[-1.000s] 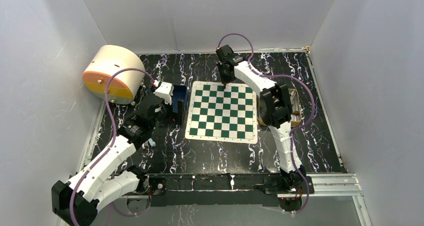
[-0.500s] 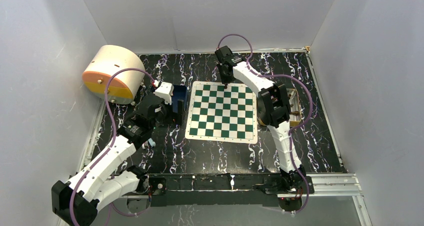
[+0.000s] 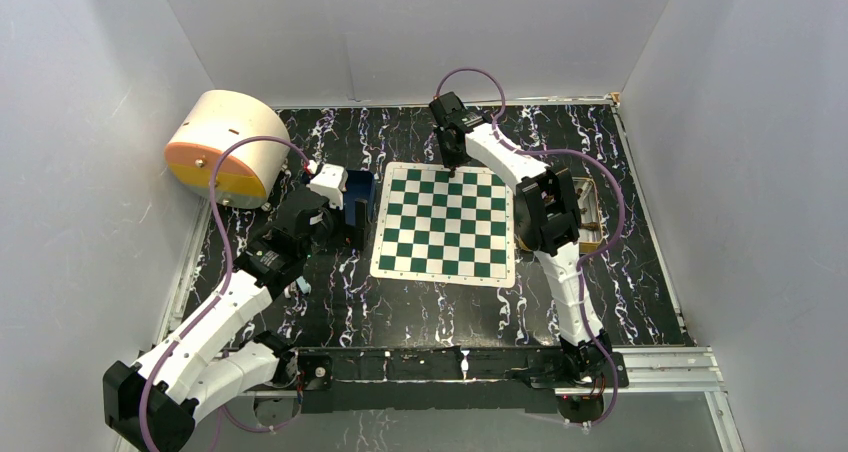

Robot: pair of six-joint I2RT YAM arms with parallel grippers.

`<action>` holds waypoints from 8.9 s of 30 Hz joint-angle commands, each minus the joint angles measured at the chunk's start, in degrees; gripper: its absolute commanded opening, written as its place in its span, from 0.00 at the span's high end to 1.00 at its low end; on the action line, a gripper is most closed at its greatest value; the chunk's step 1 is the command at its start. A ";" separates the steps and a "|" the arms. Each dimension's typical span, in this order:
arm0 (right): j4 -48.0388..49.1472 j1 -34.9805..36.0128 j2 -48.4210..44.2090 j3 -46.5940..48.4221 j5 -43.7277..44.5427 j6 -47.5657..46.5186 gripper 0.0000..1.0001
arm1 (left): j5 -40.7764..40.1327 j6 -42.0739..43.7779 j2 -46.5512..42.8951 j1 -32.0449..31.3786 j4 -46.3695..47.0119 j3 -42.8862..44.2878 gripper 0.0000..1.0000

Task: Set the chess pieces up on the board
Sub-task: Place the chess piece on the chessboard, then pick up the chess piece from the storage box, then place the chess piece on the chessboard.

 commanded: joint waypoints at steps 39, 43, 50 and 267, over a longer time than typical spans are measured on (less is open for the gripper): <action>-4.15 -0.06 -3.98 3.51 2.23 0.86 0.77 | -0.07 0.30 -0.55 0.44 0.53 -0.47 0.06; -4.64 -0.26 -3.70 3.73 2.06 0.87 0.77 | 0.01 0.30 -0.47 0.39 0.60 -0.40 0.06; -5.17 -0.78 -2.91 3.76 1.22 1.31 0.76 | 0.02 0.30 -0.46 0.44 0.59 -0.38 0.06; -10.66 -6.53 -6.02 3.53 -3.30 3.92 0.62 | -0.01 0.31 -2.85 0.36 0.28 -1.00 0.06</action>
